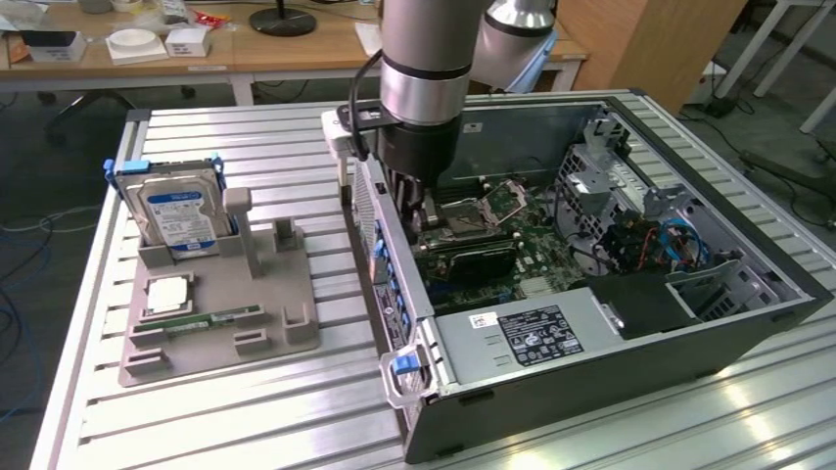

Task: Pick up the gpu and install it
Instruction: 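Press down on the gpu until it lock into place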

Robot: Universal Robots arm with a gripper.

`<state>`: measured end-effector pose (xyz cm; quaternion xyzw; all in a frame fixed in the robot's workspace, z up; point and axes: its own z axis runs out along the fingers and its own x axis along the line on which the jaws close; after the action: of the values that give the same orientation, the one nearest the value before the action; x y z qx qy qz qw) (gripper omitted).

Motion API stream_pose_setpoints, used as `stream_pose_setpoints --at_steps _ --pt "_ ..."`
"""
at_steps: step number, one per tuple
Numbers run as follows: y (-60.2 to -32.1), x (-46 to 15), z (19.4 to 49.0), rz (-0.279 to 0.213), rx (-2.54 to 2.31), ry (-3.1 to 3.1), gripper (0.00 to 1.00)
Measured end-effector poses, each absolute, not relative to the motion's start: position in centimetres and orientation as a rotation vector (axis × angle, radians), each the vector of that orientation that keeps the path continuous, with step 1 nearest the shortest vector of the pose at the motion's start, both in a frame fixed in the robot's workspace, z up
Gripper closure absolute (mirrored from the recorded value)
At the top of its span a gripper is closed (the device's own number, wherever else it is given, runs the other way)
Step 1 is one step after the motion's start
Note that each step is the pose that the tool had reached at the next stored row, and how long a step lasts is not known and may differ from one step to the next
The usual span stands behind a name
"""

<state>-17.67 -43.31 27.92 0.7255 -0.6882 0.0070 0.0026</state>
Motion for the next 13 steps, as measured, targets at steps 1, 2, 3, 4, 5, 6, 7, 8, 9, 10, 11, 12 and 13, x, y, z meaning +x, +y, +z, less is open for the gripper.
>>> stream_pose_setpoints --at_steps 1,2,3,4,5,6,7,8,9,10,11,12,13 --pt "-43.38 -17.67 27.92 0.022 2.275 -2.159 0.9" --pt "-43.45 -17.67 27.92 0.022 2.275 -2.158 0.9" --pt "-43.51 -17.67 27.92 0.022 2.275 -2.159 0.9" --pt "-43.59 -17.67 27.92 0.022 2.275 -2.159 0.9" --pt "-43.67 -17.67 27.91 0.022 2.275 -2.159 0.9" --pt "-43.75 -17.67 27.91 0.022 2.276 -2.159 0.9" --pt "-43.82 -17.67 27.91 0.022 2.276 -2.159 0.9" --pt "-43.85 -17.68 27.91 0.022 2.275 -2.159 0.9" --pt "-43.85 -17.67 27.91 0.022 2.275 -2.159 0.9" --pt "-43.88 -17.68 27.92 0.022 2.275 -2.159 0.9" --pt "-43.93 -17.67 27.91 0.022 2.275 -2.159 0.9" --pt "-43.98 -17.67 27.91 0.022 2.275 -2.158 0.9" --pt "-44.03 -17.67 27.92 0.022 2.275 -2.158 0.9"
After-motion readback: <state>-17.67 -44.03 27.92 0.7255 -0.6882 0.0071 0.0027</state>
